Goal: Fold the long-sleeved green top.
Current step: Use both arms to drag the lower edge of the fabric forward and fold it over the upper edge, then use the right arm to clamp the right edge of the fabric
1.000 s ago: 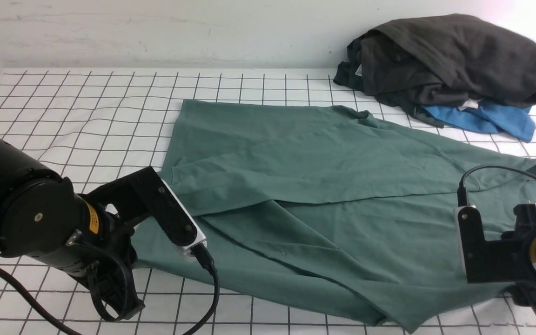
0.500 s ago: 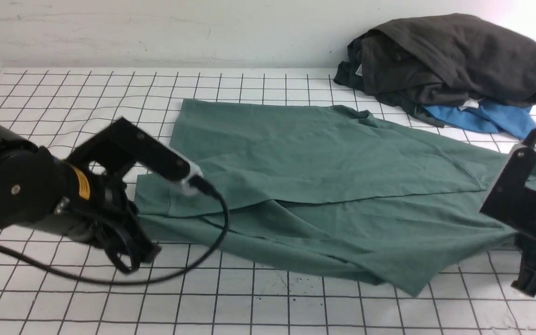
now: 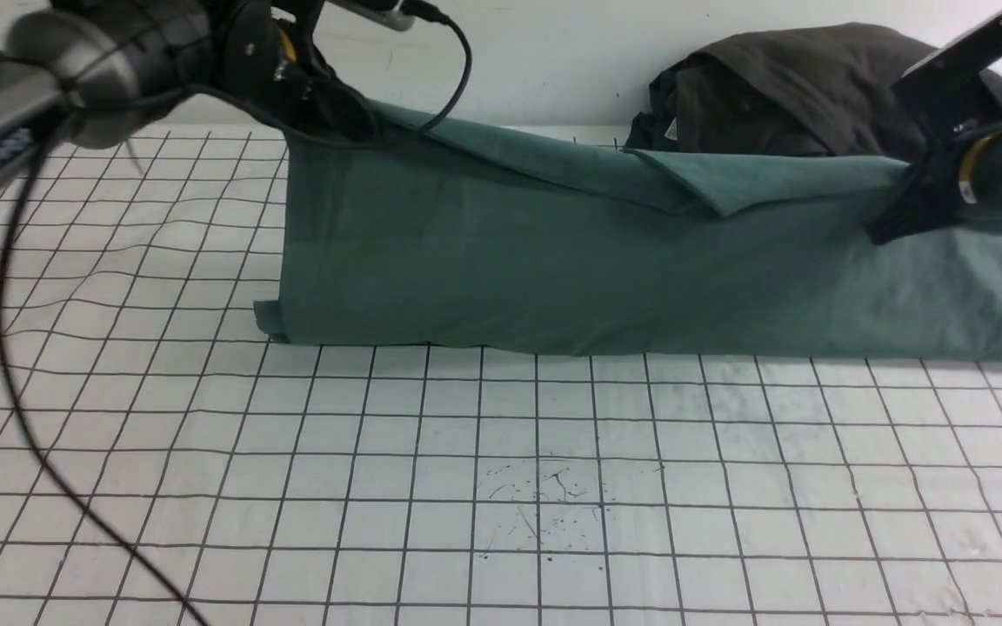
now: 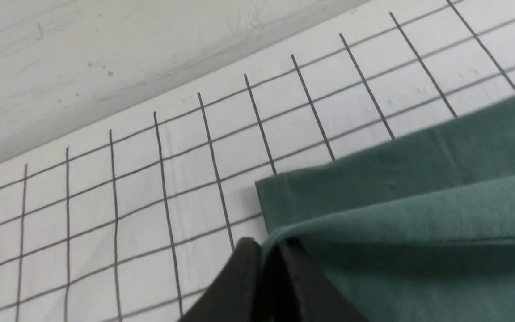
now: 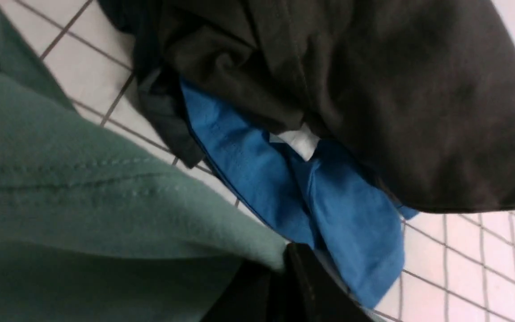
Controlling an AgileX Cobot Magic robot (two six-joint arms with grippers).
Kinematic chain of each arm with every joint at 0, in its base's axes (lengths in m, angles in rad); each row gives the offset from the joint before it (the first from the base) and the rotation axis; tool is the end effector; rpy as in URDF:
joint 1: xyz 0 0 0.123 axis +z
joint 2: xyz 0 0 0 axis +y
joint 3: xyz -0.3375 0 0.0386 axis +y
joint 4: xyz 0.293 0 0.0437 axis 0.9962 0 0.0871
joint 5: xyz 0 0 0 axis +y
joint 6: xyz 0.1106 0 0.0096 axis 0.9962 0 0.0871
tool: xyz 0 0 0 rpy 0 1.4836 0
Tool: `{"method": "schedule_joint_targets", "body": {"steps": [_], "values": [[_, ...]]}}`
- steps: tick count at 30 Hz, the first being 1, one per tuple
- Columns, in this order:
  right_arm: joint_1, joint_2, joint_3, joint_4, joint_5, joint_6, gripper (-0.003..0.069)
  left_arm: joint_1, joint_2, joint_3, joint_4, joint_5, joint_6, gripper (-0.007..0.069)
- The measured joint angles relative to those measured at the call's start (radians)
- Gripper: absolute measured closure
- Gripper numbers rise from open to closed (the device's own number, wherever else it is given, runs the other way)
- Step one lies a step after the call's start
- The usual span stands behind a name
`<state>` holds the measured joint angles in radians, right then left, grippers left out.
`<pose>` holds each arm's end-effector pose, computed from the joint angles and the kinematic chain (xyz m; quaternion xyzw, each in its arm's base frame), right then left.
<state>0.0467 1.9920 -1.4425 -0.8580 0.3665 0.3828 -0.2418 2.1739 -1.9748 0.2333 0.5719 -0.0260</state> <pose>0.5279 -0.0055 0.2299 -0.1618 0.8871 -0.2030 0.3817 0.5910 -0.1314 0.2954 0.1576 0.8853 0.0411 0.4356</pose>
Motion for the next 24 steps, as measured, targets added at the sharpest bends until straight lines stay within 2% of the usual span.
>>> {"method": "schedule_joint_targets", "body": {"steps": [1,4,5,6,7,9,10,12,13,14,17,18,19,20,21,23,24], "values": [[0.0,0.008,-0.008,0.006,0.005,0.0,0.0594,0.0,0.014,-0.019,0.0,0.008,0.0,0.0557],[0.0,0.1,-0.129,0.131,0.137,0.037,0.0459,0.0,0.246,-0.368,-0.001,0.198,-0.003,0.0367],[0.0,0.103,-0.146,0.157,0.173,0.038,0.0429,0.0,0.281,-0.448,-0.003,0.24,-0.004,0.0321],[0.0,0.103,-0.154,0.17,0.191,0.036,0.0416,0.0,0.289,-0.448,-0.003,0.251,-0.004,0.031],[0.002,0.101,-0.177,0.204,0.25,0.02,0.0383,0.001,0.335,-0.556,-0.006,0.321,-0.014,0.0238],[0.017,0.086,-0.197,0.283,0.317,-0.061,0.036,0.007,0.363,-0.648,-0.021,0.403,-0.023,0.0161],[0.029,0.077,-0.2,0.332,0.335,-0.12,0.0364,0.008,0.363,-0.672,-0.037,0.431,-0.018,0.0148],[0.056,0.067,-0.203,0.434,0.344,-0.256,0.039,0.01,0.356,-0.697,-0.077,0.471,0.004,0.0148],[0.059,0.065,-0.203,0.448,0.344,-0.274,0.0395,0.011,0.355,-0.697,-0.077,0.471,0.008,0.015],[0.085,0.064,-0.205,0.594,0.336,-0.425,0.045,0.012,0.349,-0.702,-0.145,0.509,0.056,0.0178],[0.12,0.091,-0.207,0.839,0.283,-0.702,0.0557,0.012,0.356,-0.698,-0.243,0.564,0.133,0.0249],[0.13,0.11,-0.207,0.956,0.246,-0.809,0.0607,0.012,0.368,-0.697,-0.288,0.583,0.162,0.0287],[0.131,0.118,-0.207,0.976,0.234,-0.826,0.0613,0.012,0.37,-0.696,-0.303,0.588,0.167,0.0293],[0.136,0.156,-0.207,1.146,0.187,-0.968,0.0651,0.011,0.394,-0.696,-0.356,0.605,0.202,0.0351],[0.137,0.18,-0.207,1.234,0.164,-1.037,0.066,0.009,0.404,-0.696,-0.382,0.608,0.215,0.0376],[0.137,0.202,-0.207,1.311,0.151,-1.098,0.0666,0.006,0.417,-0.691,-0.399,0.608,0.231,0.041],[0.136,0.23,-0.207,1.402,0.149,-1.167,0.0671,0.004,0.428,-0.688,-0.412,0.608,0.242,0.0444]]}}
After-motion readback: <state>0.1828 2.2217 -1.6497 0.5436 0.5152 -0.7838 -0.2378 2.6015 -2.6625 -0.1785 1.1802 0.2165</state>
